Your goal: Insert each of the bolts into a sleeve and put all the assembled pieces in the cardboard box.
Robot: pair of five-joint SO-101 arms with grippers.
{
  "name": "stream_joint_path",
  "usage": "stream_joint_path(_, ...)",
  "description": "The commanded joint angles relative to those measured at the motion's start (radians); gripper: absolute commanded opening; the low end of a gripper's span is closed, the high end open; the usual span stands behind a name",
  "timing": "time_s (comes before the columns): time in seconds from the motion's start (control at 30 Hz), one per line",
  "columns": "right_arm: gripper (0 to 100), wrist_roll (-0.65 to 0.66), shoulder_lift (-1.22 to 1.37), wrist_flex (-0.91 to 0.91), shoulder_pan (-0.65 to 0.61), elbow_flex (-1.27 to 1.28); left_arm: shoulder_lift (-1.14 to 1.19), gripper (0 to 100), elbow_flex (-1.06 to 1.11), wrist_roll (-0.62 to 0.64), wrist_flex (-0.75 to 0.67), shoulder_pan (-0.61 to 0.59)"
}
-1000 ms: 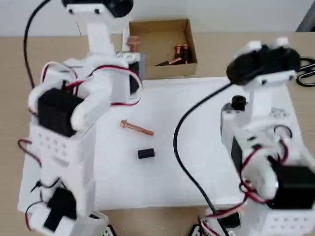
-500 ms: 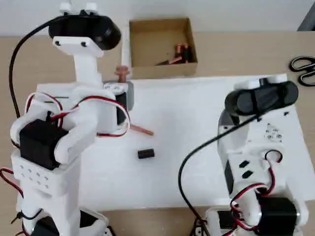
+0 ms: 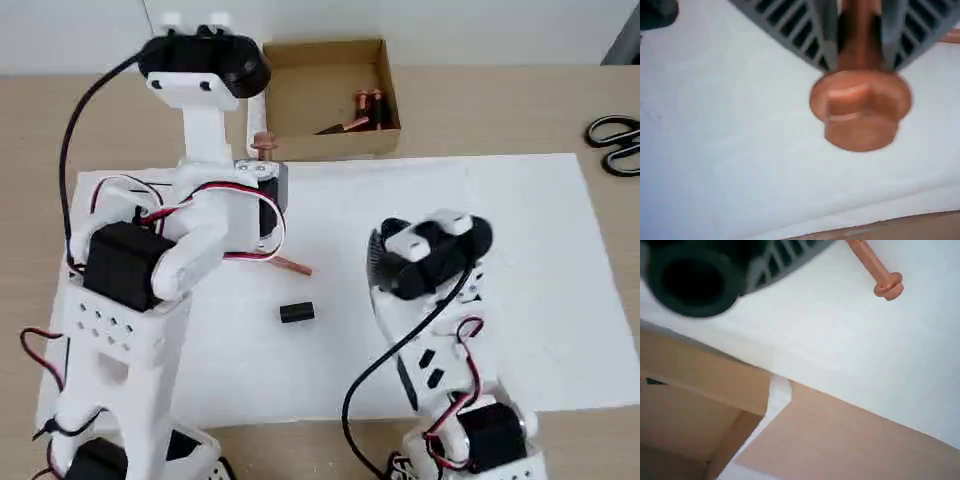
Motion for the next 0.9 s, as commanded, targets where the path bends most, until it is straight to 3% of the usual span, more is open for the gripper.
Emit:
stream_joint_path(0.0, 0.4, -0.011, -0.131, -0.048, -0.021, 0.074, -0.078, 1, -0.004, -0.005, -0.029, -0.002)
stream_joint_path(0.23, 0.5, -0.011, -0.226, -0.065, -0.019, 0.178, -0.313, 1, 0.016, -0.006, -0.026, -0.005)
stream_joint_path(0.33, 0.5, -0.011, -0.226, -0.065, -0.028, 0.178, -0.338, 1, 0.127, -0.005, -0.061, -0.005)
stream_joint_path(0.53, 0.4, -0.014, -0.223, -0.056, -0.042, 0.206, -0.342, 1, 0.421, -0.003, -0.359, 0.003)
stream_joint_path(0.63, 0.4, -0.08, -0.223, -0.053, -0.038, 0.212, -0.342, 1, 0.529, 0.032, -0.512, 0.003)
stream_joint_path(0.87, 0.4, -0.144, -0.225, -0.015, -0.062, 0.219, -0.342, 1, 0.688, 0.123, -0.692, 0.029)
